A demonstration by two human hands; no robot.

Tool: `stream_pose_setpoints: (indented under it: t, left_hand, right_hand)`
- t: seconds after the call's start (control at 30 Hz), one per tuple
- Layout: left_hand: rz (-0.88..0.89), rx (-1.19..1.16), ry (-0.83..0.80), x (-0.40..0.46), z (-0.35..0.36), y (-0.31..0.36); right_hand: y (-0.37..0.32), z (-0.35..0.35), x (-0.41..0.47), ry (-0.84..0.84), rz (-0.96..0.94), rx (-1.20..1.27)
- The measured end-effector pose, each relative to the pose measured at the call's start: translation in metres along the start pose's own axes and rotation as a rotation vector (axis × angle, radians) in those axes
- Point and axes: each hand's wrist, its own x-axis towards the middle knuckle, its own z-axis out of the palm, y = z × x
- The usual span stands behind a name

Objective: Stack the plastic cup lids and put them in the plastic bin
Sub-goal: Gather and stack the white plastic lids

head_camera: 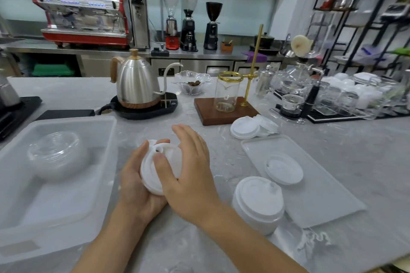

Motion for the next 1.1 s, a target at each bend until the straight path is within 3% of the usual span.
stream_pose_setpoints:
  t: [0.2,0.47,0.63,0.83,0.97,1.1]
  left_hand:
    - [-0.024,-0.008,0.02,0.001,0.006,-0.006]
    - [-0.031,0.028,0.008,-0.001,0.01,-0.003]
    - [-0.042,0.04,0.023,-0.002,0.011,-0.004]
    - [-0.022,0.049,0.057,-0.002,0.01,-0.003]
    - [-0.022,0.063,0.056,-0.002,0.011,-0.003]
    - [-0.025,0.059,0.063,-0.002,0.01,-0.004]
  right_hand:
    - [0.01,-0.093,0.017,0.025,-0.052,-0.065]
    - [0.101,-0.187,0.019,0.093,0.304,-0.34]
    - [0.135,-0.193,-0.005,-0.175,0.32,-0.438]
    - [0.161,-0.186,-0.015,-0.382,0.386,-0.586]
    - [0.171,-0.184,-0.022,-0.405,0.294,-0.704]
    - [0.178,-0.18,-0.025,-0.367,0.298,-0.666]
